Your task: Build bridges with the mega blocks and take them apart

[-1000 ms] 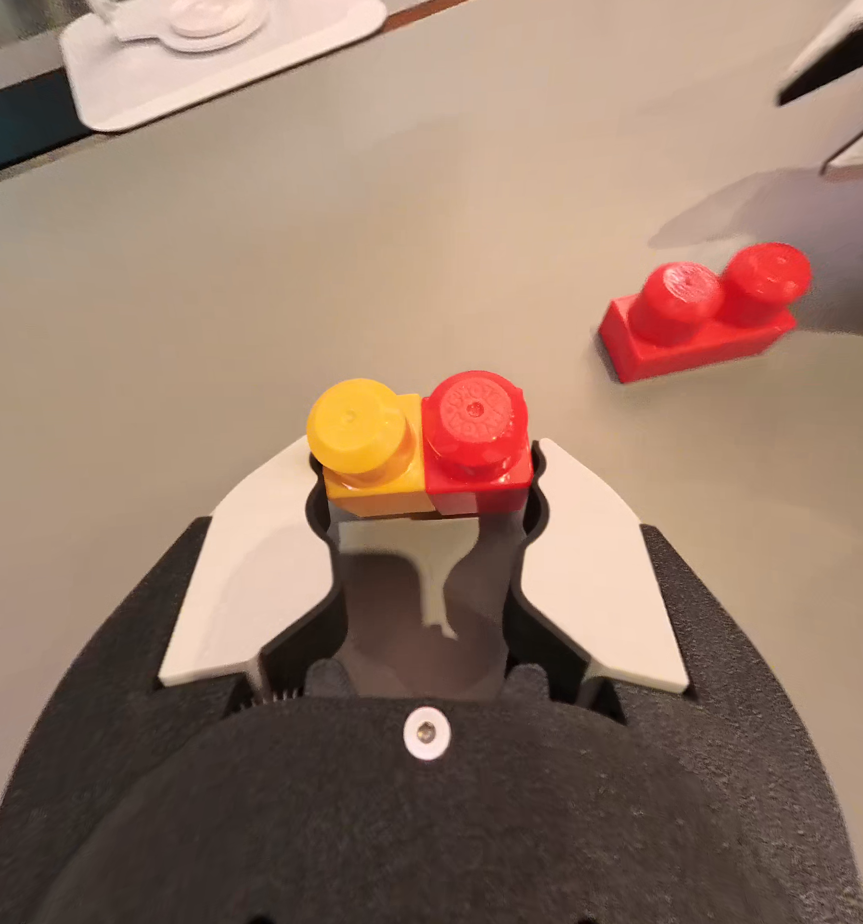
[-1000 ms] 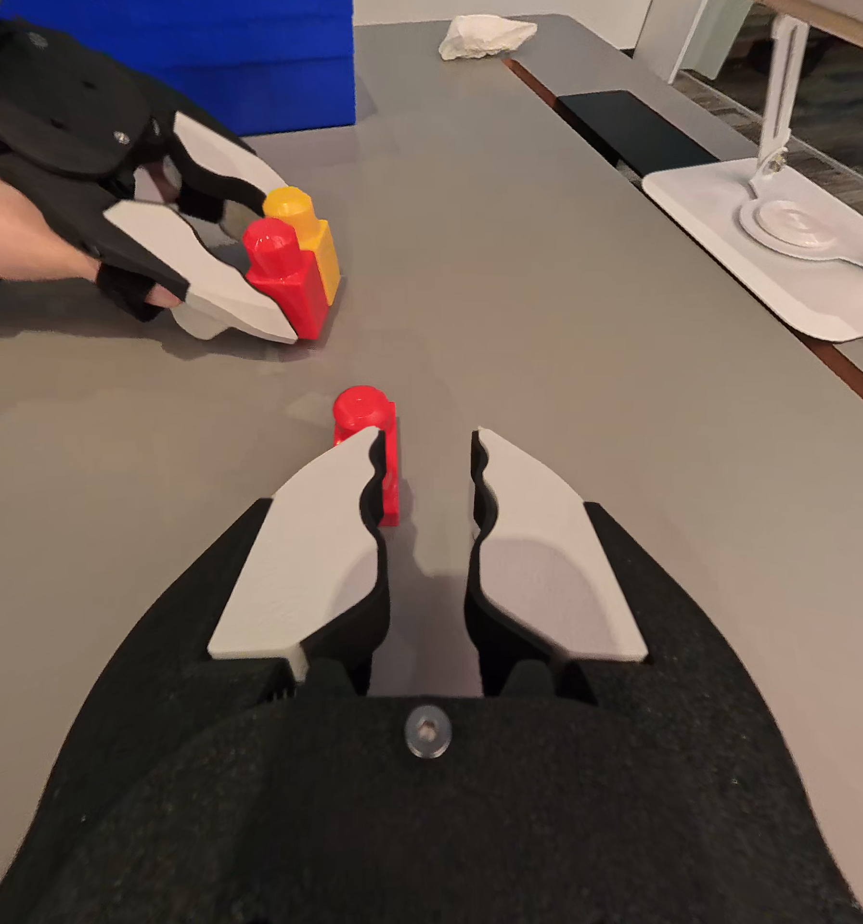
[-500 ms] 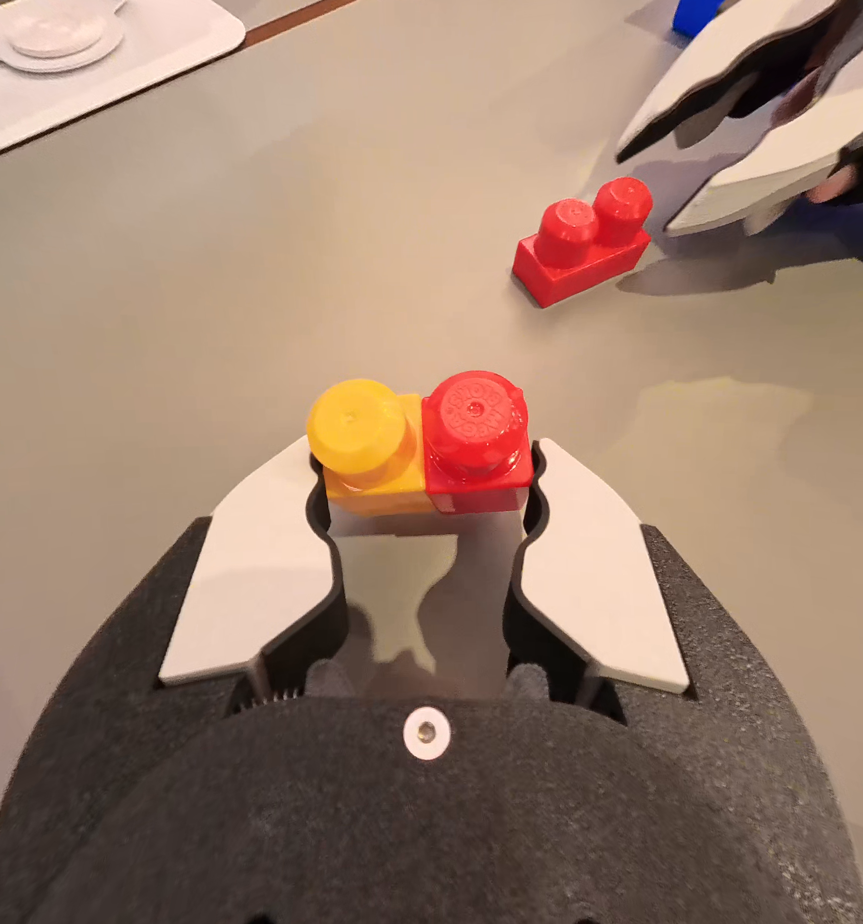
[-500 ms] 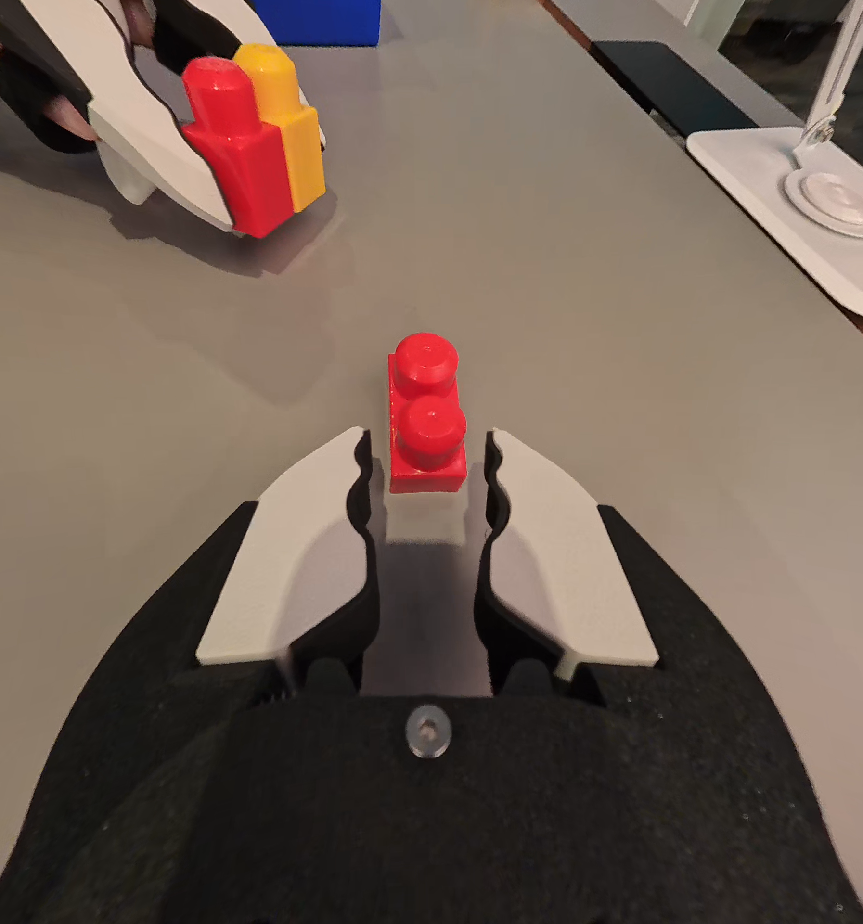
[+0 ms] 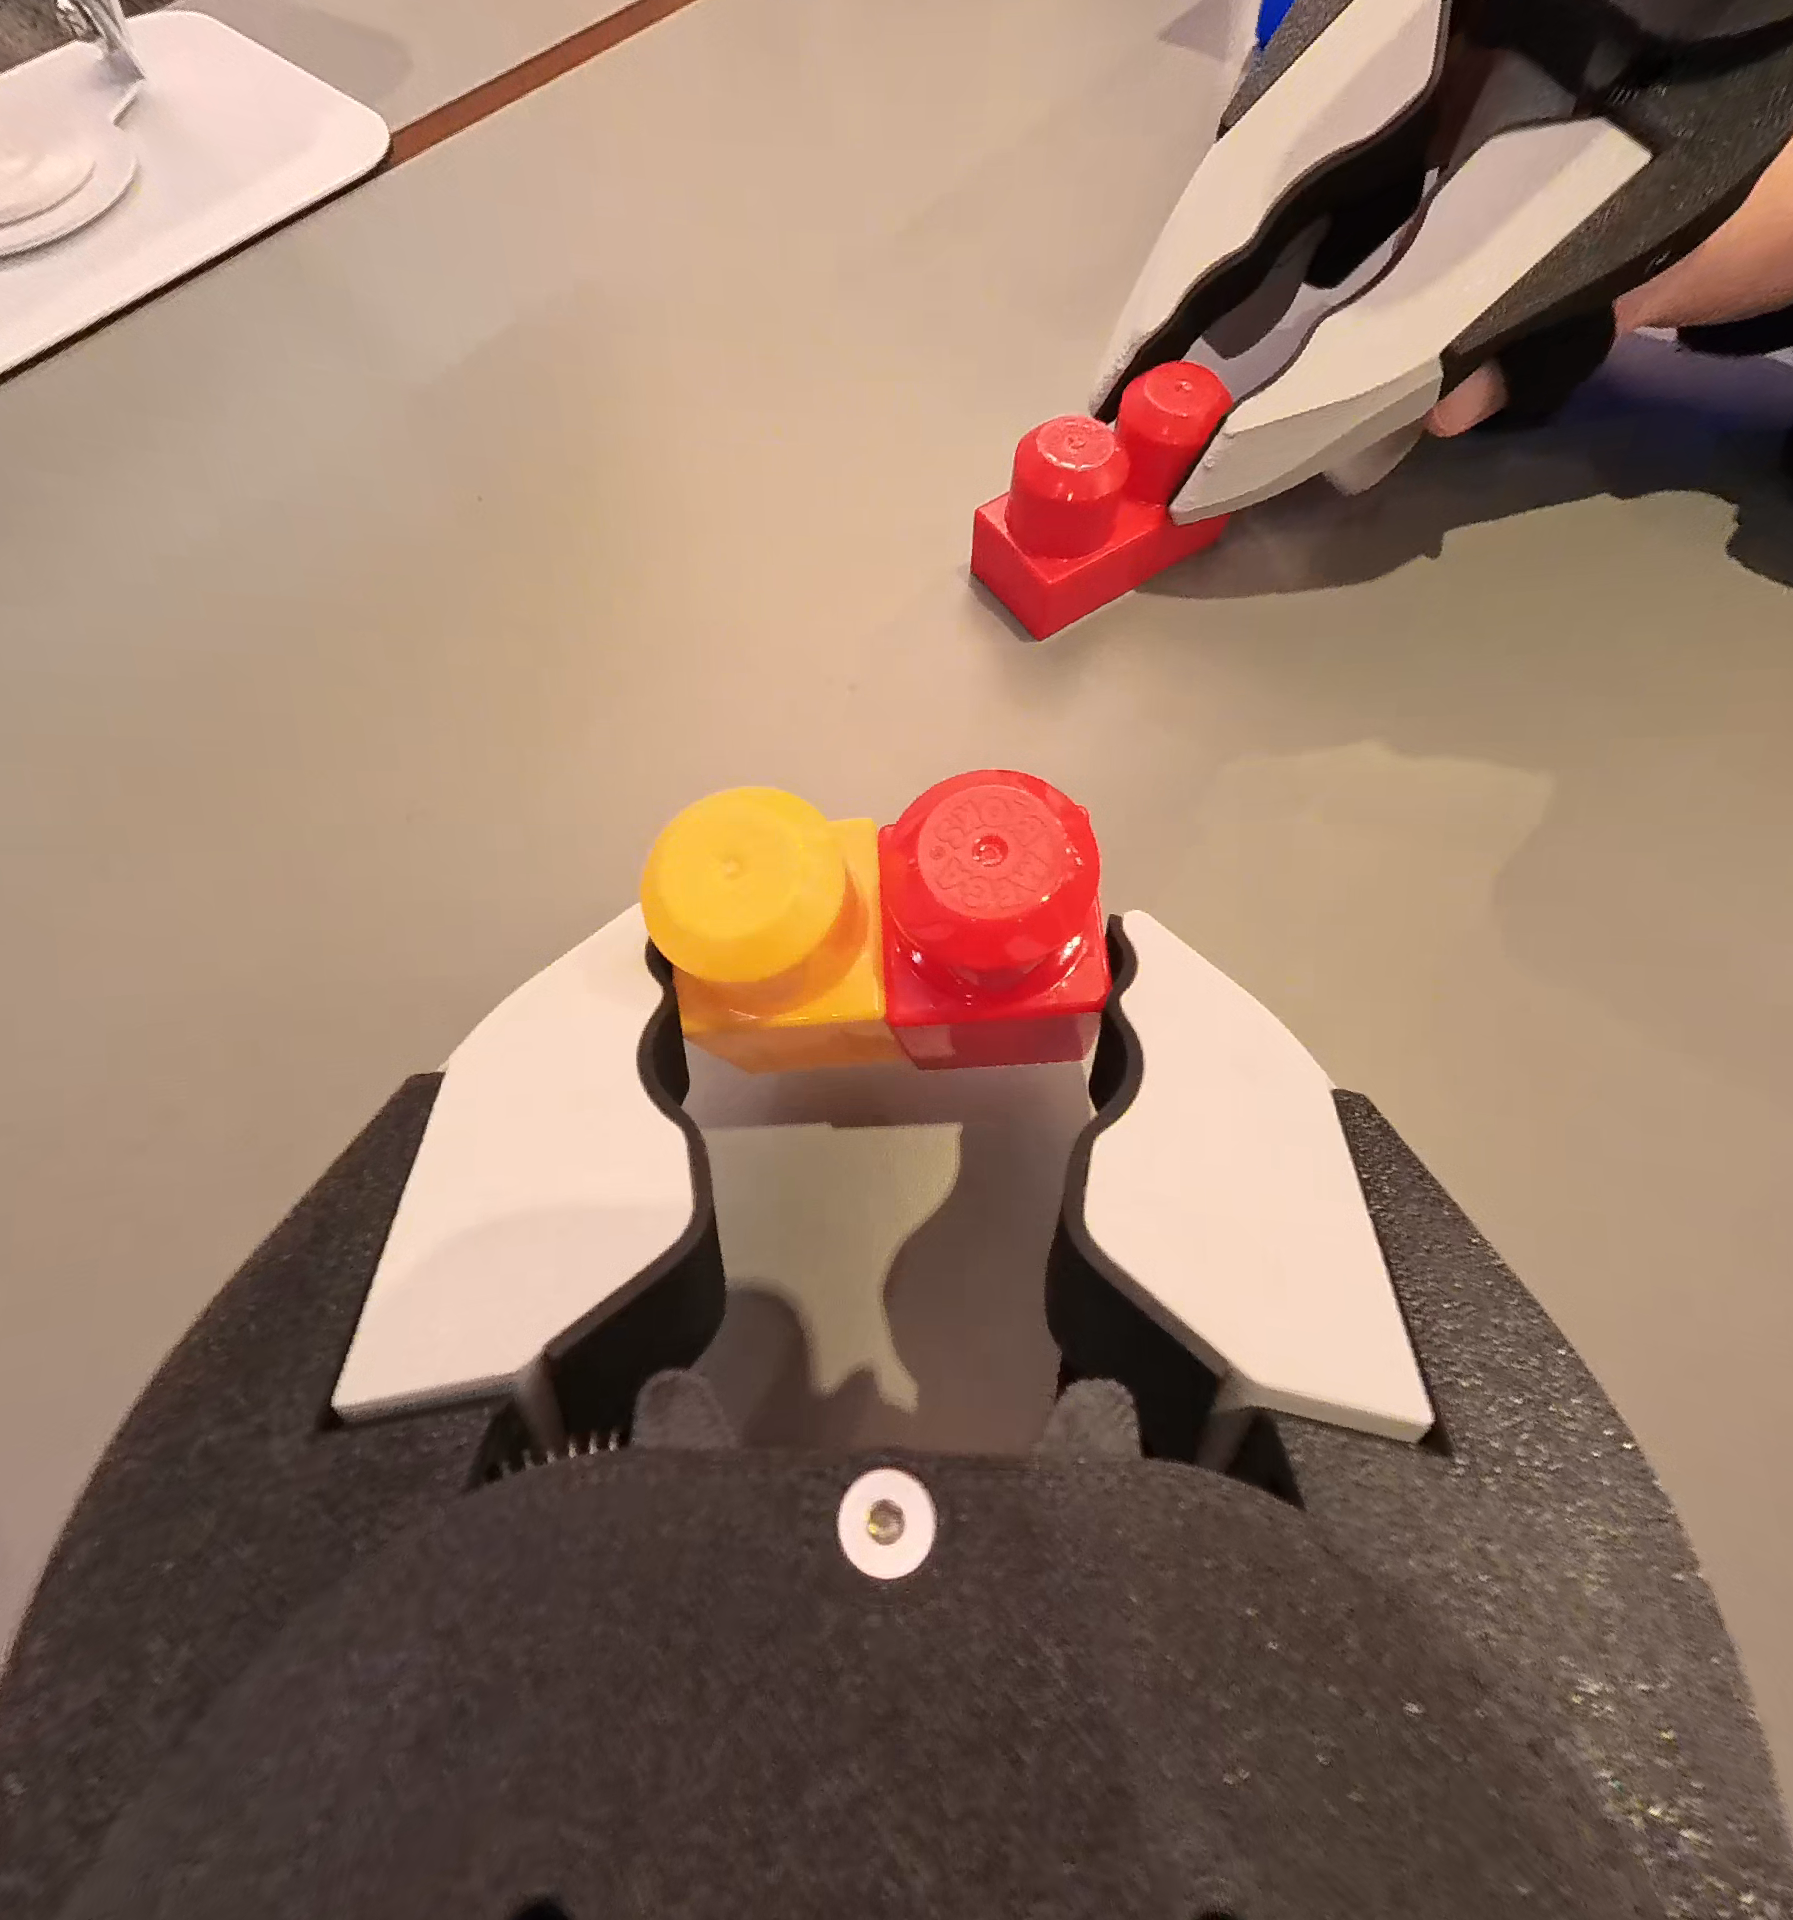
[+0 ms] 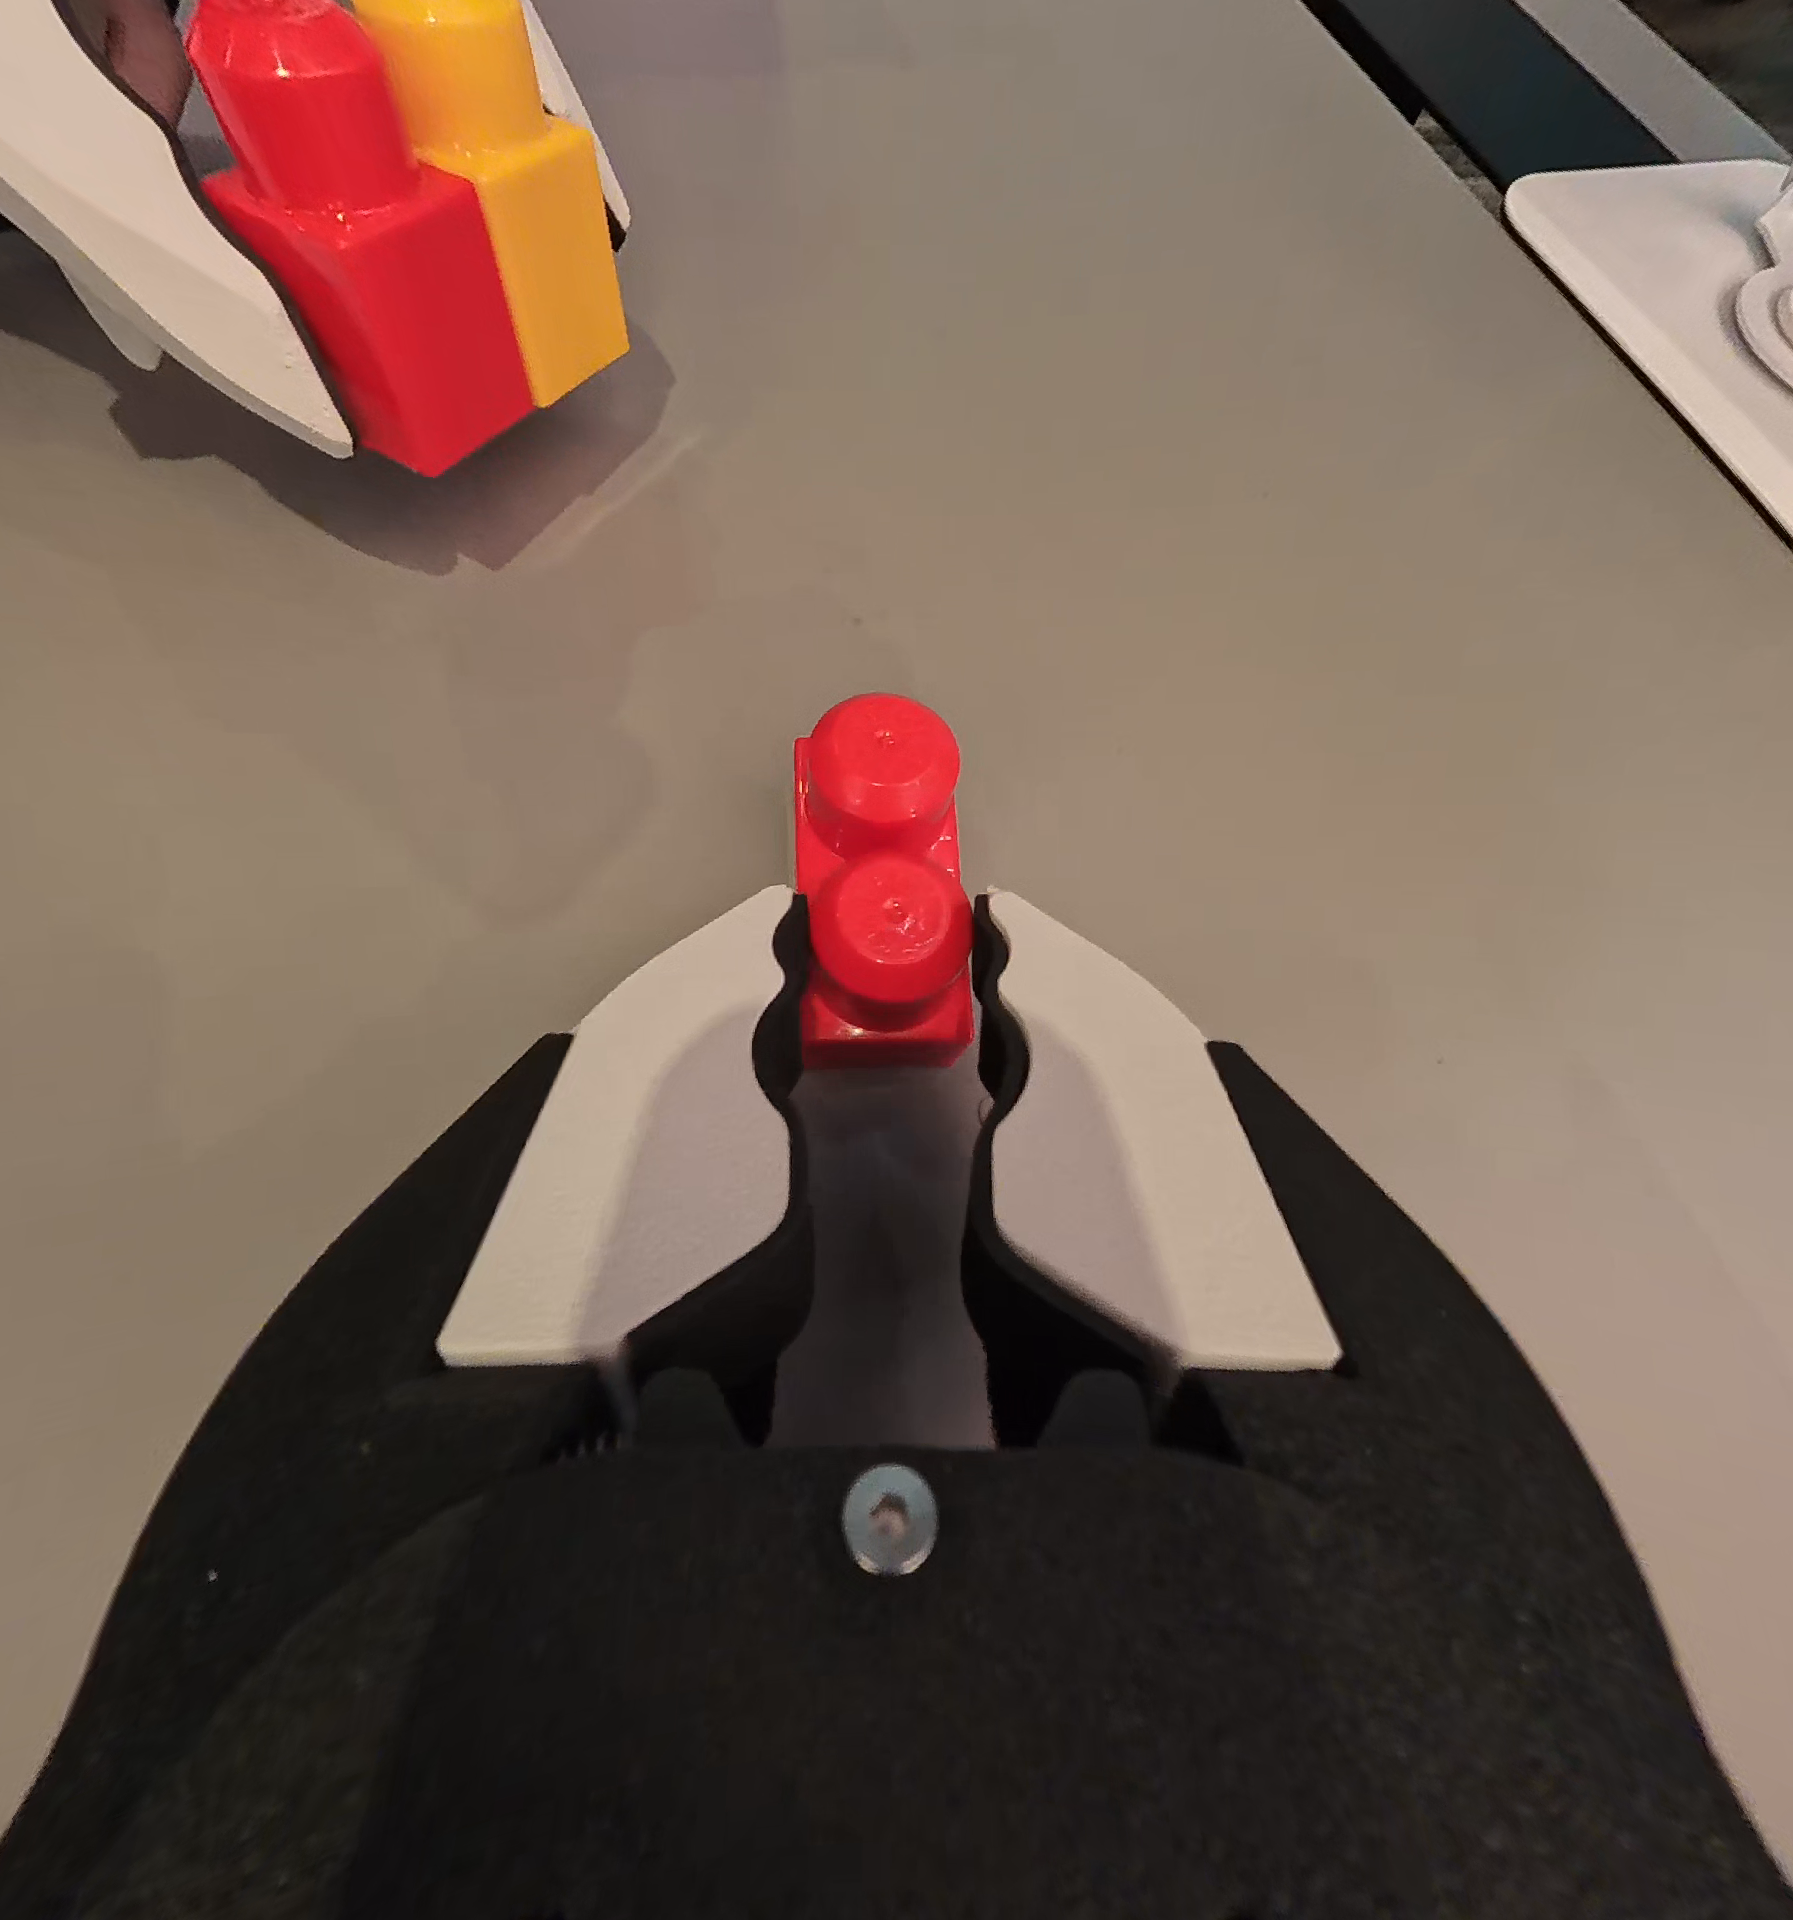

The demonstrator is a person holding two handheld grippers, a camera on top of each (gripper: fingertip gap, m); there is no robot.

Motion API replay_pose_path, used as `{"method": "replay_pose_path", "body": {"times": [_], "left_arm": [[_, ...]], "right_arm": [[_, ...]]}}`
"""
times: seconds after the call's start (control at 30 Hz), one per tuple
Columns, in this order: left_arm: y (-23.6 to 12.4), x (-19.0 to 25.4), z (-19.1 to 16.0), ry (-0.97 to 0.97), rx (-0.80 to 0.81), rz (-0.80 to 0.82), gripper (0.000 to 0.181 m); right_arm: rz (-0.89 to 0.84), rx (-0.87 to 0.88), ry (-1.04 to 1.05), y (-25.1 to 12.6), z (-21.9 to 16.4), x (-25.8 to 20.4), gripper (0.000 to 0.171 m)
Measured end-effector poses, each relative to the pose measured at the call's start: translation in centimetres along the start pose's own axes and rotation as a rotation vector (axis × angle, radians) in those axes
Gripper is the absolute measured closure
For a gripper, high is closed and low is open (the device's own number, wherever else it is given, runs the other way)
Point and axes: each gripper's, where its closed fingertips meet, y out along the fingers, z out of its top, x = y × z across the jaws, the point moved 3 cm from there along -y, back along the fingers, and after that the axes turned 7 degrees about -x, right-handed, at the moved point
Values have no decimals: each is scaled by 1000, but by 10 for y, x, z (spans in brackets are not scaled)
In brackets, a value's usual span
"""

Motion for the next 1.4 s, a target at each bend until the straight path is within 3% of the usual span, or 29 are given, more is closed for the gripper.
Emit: {"method": "replay_pose_path", "body": {"times": [0.37, 0.73, 0.87, 1.4], "left_arm": [[-2, -4, -1, 33, 2, 37, 104], [17, -8, 15, 27, -54, 217, 104], [21, -6, 26, 14, -44, 222, 104], [25, -9, 31, 8, -64, 223, 104]], "right_arm": [[-24, 41, 56, -10, 11, 1, 142], [-99, 279, 295, -34, 116, -32, 142], [-194, 209, 279, -19, 129, -41, 142], [-261, 53, 255, 15, 130, -51, 142]]}}
